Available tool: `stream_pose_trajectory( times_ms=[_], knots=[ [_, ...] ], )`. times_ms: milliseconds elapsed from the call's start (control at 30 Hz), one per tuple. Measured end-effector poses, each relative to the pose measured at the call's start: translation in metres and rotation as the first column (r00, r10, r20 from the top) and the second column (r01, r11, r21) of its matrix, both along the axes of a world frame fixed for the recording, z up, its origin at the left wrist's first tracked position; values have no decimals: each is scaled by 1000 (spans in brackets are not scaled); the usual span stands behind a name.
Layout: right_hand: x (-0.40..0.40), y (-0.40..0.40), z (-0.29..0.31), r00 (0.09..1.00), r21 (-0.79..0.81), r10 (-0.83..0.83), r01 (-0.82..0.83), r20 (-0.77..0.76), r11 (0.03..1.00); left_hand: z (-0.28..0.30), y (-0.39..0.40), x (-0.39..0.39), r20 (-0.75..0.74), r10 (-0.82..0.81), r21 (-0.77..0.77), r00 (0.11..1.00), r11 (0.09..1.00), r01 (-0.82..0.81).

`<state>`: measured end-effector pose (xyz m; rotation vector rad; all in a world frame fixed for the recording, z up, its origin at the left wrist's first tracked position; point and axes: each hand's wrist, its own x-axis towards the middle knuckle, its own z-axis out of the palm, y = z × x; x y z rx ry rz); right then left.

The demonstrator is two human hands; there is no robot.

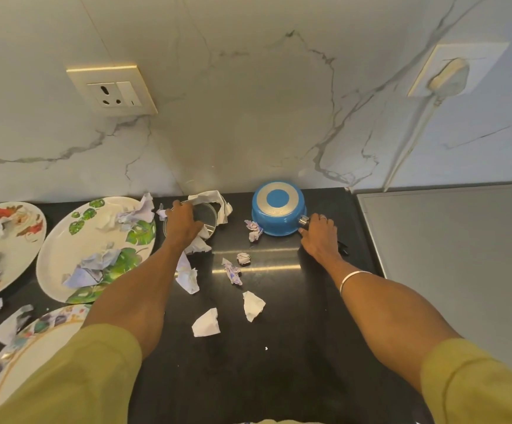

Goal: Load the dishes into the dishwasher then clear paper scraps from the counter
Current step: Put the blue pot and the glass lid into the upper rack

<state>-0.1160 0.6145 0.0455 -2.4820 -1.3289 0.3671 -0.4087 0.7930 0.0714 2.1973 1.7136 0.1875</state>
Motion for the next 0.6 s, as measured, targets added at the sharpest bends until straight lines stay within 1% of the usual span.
stream_pose_trajectory(
  times_ms=[67,133,233,300,400,500,600],
  knots=[
    [2,0,4,996,7,12,-11,-87,1000,2,-4,-3,-17,-11,37,1000,999,11],
    [3,0,11,990,29,15,-11,-141,1000,8,-11,-4,31,16,92,999,996,-19],
    [-1,-4,21,993,76,27,-18,-114,997,20,-22,-6,157,64,133,986,987,-85],
    [-6,-7,28,993,121,19,-5,-114,993,27,-26,-11,235,38,174,971,981,-80],
    [-15,-13,41,991,166,10,12,-132,986,39,-33,-19,271,-19,235,962,971,-47],
    [-24,-21,56,994,197,13,10,-111,980,54,-43,-20,311,-49,275,949,960,-41],
    [-30,-33,67,995,218,13,8,-96,976,67,-54,-19,314,-80,294,946,956,-17]
  ],
)
